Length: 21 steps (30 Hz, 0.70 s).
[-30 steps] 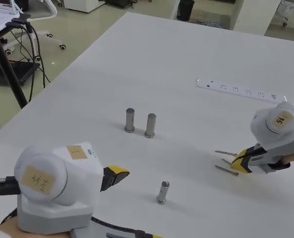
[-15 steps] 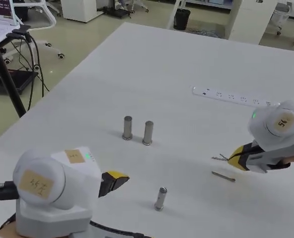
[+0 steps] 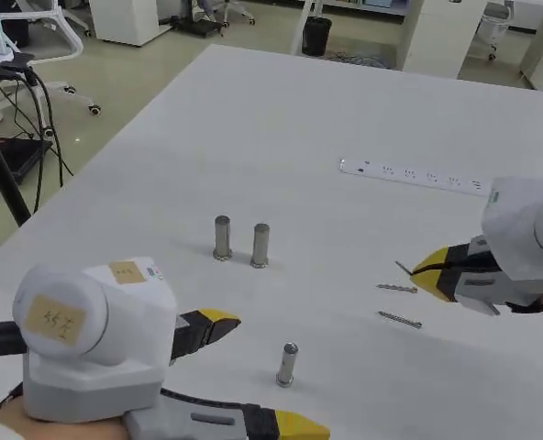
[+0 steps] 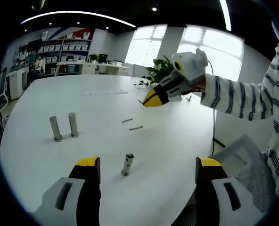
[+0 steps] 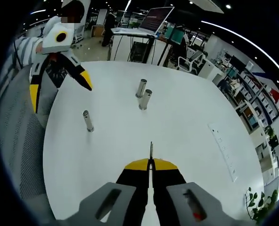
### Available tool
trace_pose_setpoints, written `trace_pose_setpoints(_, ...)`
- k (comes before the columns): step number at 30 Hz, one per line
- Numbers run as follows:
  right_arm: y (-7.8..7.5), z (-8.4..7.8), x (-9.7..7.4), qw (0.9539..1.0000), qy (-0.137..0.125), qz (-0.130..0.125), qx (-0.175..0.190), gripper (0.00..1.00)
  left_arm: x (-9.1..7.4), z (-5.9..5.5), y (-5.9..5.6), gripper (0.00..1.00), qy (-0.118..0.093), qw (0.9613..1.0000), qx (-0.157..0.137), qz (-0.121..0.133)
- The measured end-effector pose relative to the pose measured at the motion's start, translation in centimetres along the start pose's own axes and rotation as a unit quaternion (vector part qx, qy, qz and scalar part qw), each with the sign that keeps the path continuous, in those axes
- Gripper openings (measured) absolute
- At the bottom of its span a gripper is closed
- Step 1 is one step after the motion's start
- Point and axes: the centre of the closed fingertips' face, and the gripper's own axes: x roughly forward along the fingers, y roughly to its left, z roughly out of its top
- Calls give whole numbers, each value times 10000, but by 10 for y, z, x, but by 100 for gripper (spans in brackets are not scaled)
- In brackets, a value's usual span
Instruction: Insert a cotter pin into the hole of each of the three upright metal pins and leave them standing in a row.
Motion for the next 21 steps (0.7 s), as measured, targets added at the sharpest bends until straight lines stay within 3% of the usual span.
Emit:
trace_pose_setpoints(8,16,15,-16,9990,-350,-264,-56,0,6,18,1,71,-284,9991,-294,-145)
trace_pose_setpoints(13,25,23,-19,9984,-420,-355,-155,0,11,23,3,65,-310,9983,-467,-174)
trace_pose_setpoints(21,44,39,-25,9967,-585,-457,-335,0,16,34,-3,54,-415,9952,-770,-441)
